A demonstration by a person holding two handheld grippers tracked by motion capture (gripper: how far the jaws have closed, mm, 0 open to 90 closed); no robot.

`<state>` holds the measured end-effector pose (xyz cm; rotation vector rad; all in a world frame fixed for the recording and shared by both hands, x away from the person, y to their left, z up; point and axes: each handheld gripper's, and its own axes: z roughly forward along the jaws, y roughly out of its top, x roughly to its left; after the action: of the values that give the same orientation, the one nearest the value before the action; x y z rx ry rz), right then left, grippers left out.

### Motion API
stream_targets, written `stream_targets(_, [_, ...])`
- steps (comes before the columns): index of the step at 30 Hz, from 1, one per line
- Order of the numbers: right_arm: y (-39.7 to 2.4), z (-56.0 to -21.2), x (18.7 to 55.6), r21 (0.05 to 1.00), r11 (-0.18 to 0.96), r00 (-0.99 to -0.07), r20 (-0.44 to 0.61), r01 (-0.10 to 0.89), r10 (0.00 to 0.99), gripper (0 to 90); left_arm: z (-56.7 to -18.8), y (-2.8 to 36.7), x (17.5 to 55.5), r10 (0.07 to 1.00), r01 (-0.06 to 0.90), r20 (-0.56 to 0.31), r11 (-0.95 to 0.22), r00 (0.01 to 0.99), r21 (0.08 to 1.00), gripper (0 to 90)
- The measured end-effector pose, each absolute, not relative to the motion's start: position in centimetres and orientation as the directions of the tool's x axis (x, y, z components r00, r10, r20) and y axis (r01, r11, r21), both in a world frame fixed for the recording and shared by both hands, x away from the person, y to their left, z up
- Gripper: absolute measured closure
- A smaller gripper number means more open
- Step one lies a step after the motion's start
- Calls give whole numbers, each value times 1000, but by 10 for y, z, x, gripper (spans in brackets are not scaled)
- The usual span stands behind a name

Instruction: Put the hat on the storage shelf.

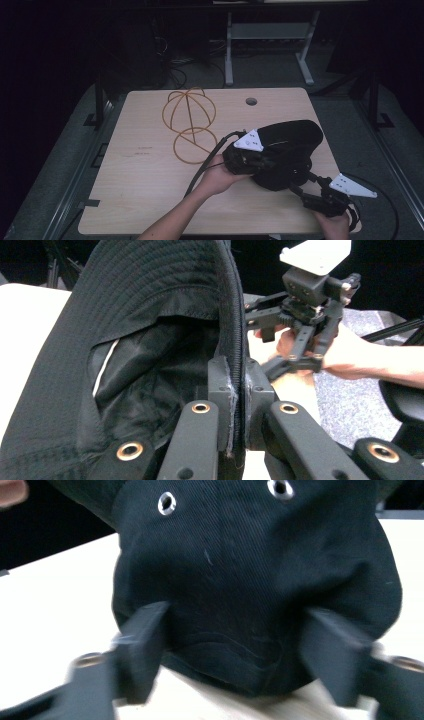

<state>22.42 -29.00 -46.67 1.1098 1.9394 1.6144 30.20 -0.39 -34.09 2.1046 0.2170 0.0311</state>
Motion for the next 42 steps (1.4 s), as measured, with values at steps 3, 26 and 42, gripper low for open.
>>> stream_targets(3, [-286,-466,225,954,33,-640,174,298,749,564,-342,-4,301,162,135,-61,-500,985,855,857])
stream_targets(26, [-287,-444,215,967,129,-686,59,219,725,856,-340,29,291,250,94,65,-576,966,812,657])
stream_targets(42, [-299,-414,218,976,130,-680,25,176,733,859,-341,63,284,296,108,79,-566,952,817,523])
